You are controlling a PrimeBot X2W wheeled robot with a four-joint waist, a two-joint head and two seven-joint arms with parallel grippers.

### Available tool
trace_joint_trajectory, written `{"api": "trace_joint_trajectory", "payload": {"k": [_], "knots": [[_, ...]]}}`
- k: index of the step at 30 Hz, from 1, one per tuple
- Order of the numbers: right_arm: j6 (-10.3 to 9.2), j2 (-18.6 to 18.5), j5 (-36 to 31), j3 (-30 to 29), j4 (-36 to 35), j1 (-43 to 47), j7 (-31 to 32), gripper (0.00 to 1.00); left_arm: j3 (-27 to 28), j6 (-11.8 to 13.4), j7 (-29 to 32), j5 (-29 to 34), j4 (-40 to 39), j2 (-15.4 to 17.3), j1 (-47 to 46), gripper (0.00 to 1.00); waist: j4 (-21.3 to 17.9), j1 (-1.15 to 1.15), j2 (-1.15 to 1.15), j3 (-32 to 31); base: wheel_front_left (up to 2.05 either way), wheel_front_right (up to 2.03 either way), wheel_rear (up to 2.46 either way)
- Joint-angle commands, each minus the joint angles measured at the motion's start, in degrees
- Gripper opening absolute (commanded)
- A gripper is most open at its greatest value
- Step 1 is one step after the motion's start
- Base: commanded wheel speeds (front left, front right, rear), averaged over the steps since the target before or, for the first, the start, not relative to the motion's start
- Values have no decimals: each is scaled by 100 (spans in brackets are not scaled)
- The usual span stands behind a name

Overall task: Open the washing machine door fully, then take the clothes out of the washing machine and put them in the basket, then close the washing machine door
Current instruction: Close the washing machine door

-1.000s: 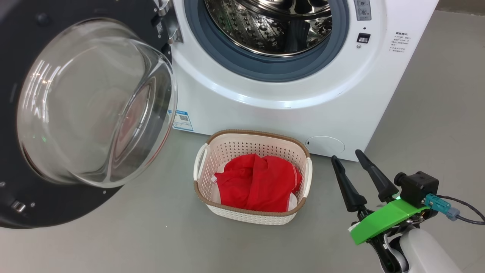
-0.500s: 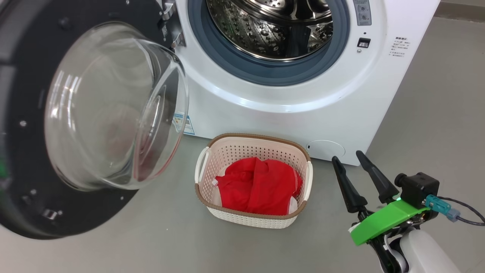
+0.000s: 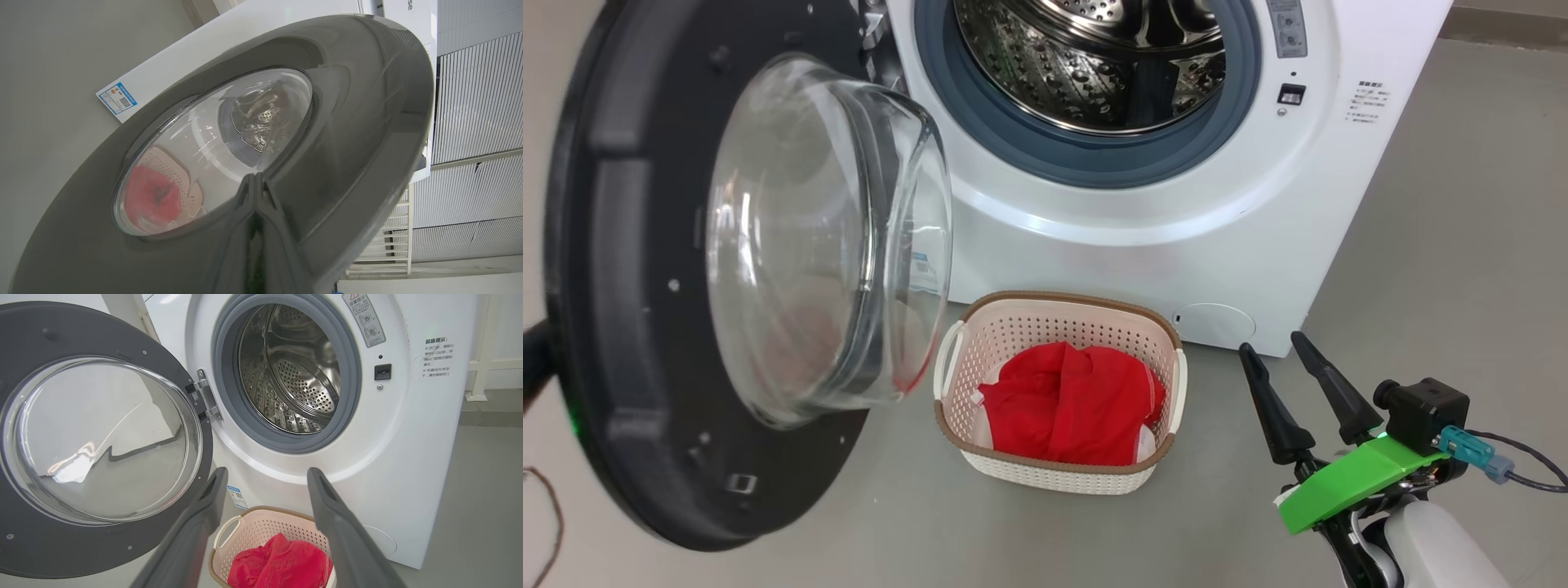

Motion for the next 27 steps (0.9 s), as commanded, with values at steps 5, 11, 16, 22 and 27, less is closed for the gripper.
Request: {"api": "trace_joint_trajectory", "payload": {"k": [5, 11, 16, 22, 27], "knots": [[52, 27, 44, 90, -142, 12, -68, 100, 73, 175, 231, -207, -663, 50, -8, 0, -66, 0, 0, -14, 0, 0, 0], [52, 51, 46, 92, -144, -2, -68, 100, -33, 471, 381, -406, -1176, -165, 37, 0, -208, 0, 0, -50, 0, 0, 0], [52, 83, 42, 83, -157, -3, -68, 100, -195, 606, 442, -388, -1495, -248, 74, 0, -447, 0, 0, -78, 0, 0, 0], [52, 95, 23, 35, -175, 27, -68, 100, -360, 654, 496, -368, -1802, -337, 102, 0, -850, 0, 0, -68, 0, 0, 0], [52, 102, 16, 11, -195, 3, -68, 100, -494, 603, 372, -223, -1867, -439, 3, 0, -1311, 0, 0, -34, 0, 0, 0]]}}
